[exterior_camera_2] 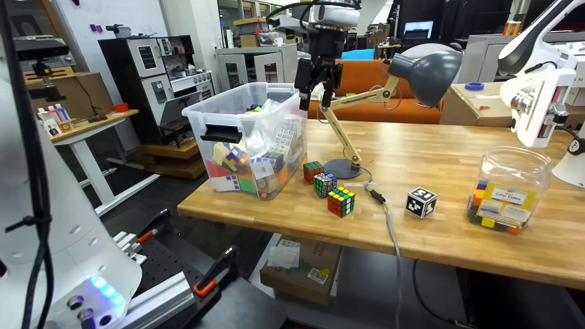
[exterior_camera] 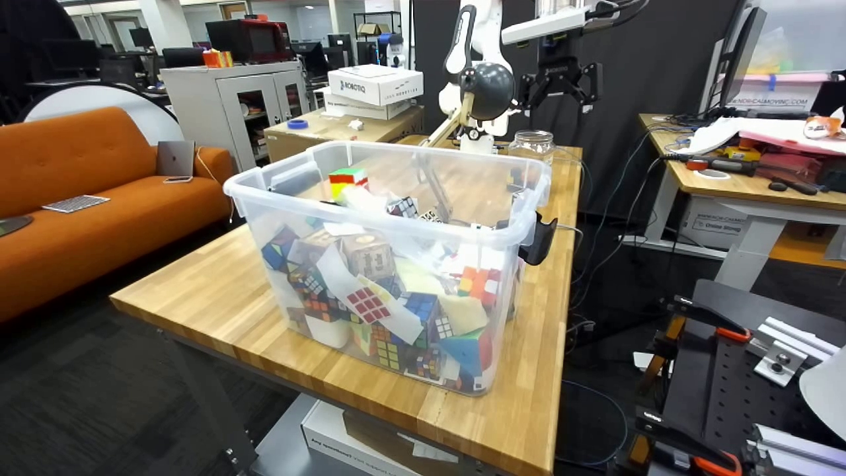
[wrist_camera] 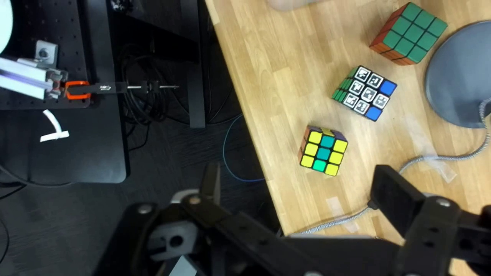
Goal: Put the Rubik's cube on the right into the clear container on the left
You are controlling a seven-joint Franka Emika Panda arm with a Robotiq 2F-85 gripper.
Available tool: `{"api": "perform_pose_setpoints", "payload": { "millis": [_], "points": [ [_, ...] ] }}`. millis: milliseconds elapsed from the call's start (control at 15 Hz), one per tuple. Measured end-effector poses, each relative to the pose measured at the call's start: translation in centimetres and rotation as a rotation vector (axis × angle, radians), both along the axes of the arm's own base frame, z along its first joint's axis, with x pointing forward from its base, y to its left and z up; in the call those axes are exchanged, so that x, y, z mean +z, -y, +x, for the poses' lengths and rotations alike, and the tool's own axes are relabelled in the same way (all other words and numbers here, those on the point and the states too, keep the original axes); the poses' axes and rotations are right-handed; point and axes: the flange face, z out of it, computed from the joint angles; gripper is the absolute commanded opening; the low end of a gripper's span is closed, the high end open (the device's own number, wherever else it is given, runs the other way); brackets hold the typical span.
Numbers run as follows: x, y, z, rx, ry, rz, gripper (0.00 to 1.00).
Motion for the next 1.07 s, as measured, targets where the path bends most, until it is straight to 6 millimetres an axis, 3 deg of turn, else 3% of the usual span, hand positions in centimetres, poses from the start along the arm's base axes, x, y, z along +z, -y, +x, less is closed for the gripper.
{"api": "perform_pose_setpoints", "payload": {
  "millis": [600, 1067],
  "points": [
    [-9.5, 5.3, 1.5, -0.179, -0.025, 0.153, 1.0],
    [-9.3, 5.6, 2.1, -0.182, -0.019, 0.147, 1.0]
  ]
}}
